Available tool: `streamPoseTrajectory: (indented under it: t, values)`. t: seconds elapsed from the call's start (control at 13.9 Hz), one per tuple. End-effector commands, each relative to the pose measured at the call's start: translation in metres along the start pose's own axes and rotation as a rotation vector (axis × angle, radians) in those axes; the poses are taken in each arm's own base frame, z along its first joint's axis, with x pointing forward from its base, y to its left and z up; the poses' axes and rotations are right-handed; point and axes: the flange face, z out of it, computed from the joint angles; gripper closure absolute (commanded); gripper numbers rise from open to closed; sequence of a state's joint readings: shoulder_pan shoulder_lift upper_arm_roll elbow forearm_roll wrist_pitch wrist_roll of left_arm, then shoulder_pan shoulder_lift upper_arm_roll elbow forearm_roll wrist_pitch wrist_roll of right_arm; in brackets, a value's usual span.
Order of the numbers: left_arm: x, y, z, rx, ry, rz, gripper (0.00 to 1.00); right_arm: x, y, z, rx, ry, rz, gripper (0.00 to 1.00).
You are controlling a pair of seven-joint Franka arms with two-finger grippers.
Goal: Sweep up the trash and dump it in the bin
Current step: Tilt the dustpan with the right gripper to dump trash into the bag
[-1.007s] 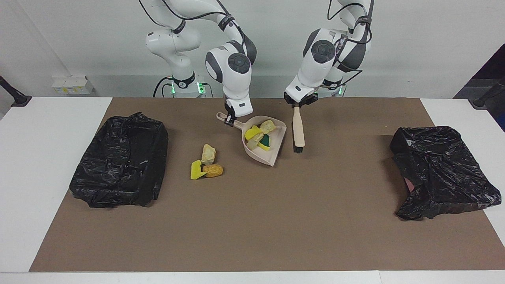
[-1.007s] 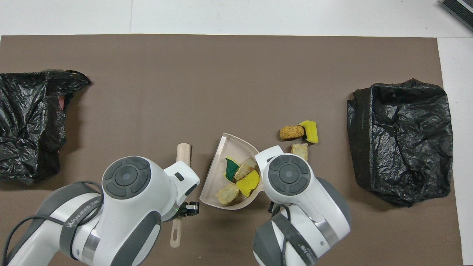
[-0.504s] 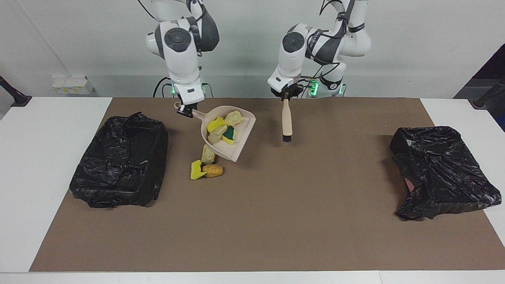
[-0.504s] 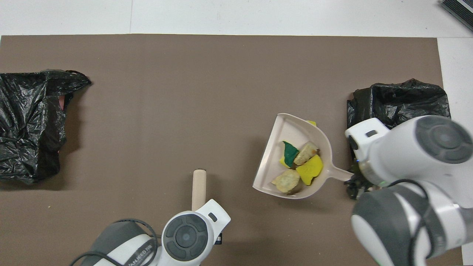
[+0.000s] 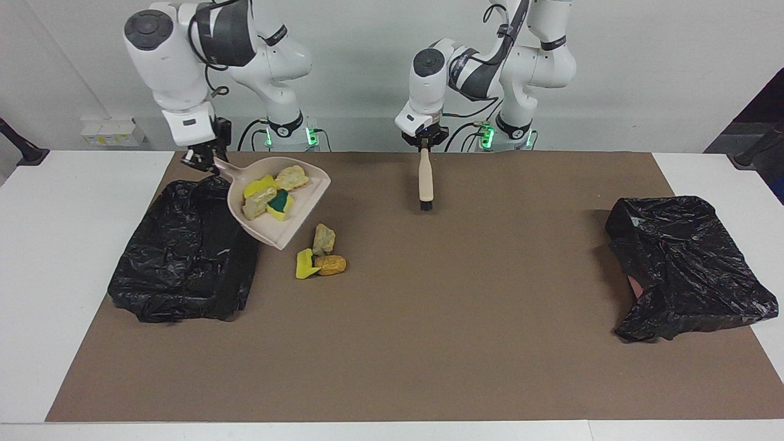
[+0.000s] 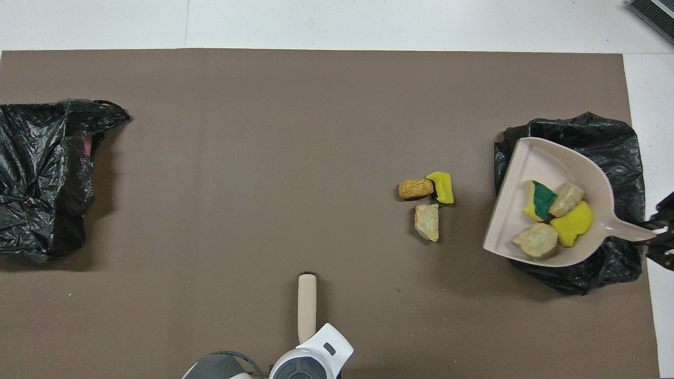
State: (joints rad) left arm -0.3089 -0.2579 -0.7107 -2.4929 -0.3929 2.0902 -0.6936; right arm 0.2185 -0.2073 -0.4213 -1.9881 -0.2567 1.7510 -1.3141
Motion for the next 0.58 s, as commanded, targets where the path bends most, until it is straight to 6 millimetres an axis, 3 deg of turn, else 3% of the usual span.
streamPoseTrajectory:
  t: [0.0,0.14,0.22,0.43,0.5]
  values:
    - [-0.006,-0.005,-0.003,-0.036,0.018,-0.031,1.0,-0.044,0.026,-0.004,-0.138,-0.103,-0.071,1.0]
    - [-0.006,-0.005,0.001,-0.043,0.006,-0.041,1.0,-0.064,0.038,-0.005,-0.203,-0.162,-0.099,1.0]
    - [-0.005,-0.006,0.003,-0.041,0.001,-0.042,0.99,-0.064,0.043,0.0,-0.206,-0.187,-0.106,1.0]
    - [0.001,-0.008,0.003,-0.047,-0.006,-0.034,0.38,-0.056,0.053,0.009,-0.226,-0.279,-0.163,1.0]
    - [0.004,-0.008,0.003,-0.048,-0.016,-0.032,0.25,-0.047,0.053,0.006,-0.236,-0.325,-0.2,1.0]
